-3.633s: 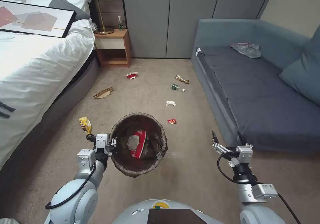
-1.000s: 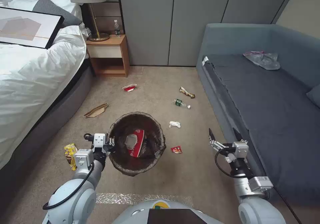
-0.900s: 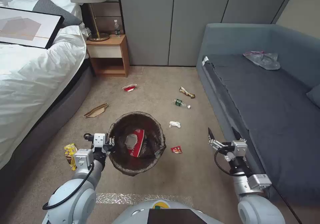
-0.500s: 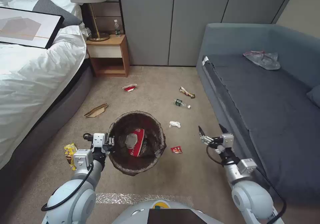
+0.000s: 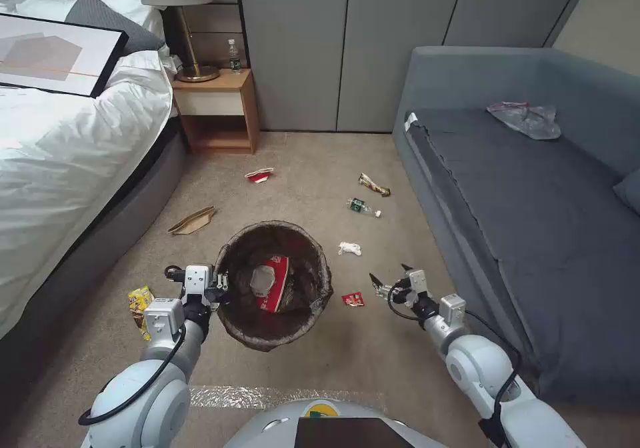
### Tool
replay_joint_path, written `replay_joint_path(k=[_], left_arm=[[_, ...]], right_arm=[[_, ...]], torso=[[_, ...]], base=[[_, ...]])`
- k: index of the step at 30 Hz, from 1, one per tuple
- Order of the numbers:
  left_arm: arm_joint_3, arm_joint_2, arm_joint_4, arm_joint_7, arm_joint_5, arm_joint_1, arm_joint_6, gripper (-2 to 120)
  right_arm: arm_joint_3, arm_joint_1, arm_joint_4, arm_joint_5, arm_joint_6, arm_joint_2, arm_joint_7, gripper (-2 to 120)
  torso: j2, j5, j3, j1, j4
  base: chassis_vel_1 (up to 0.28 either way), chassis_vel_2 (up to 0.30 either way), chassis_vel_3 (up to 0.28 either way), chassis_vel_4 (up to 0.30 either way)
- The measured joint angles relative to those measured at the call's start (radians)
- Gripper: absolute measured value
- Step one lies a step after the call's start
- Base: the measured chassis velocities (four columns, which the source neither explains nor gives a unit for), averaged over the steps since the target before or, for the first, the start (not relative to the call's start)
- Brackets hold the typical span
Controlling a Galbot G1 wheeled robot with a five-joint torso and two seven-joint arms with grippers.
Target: Pick up the trash bin, then pick up the garbage from the floor and place it into the trash bin.
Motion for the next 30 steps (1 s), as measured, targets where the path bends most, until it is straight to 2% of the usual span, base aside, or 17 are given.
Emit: replay_joint_path(k=[16, 30], left_arm=[[0.009, -0.002, 0.004, -0.001, 0.0, -0.004, 0.001, 2], [0.008, -0.002, 0.013, -0.001, 0.0, -0.007, 0.002, 2]], right_arm=[[-0.061, 0.102, -0.167, 0.018, -0.068, -0.026, -0.02, 100], [-0.173, 0.244, -0.36, -0.016, -0.083, 0.014, -0.027, 100]], torso=[[0.0, -0.0002, 0.0, 0.0, 0.0], [0.0, -0.0003, 0.0, 0.0, 0.0002]], base=[[0.0, 0.0, 0.0, 0.0], [0.0, 0.0, 0.0, 0.0]])
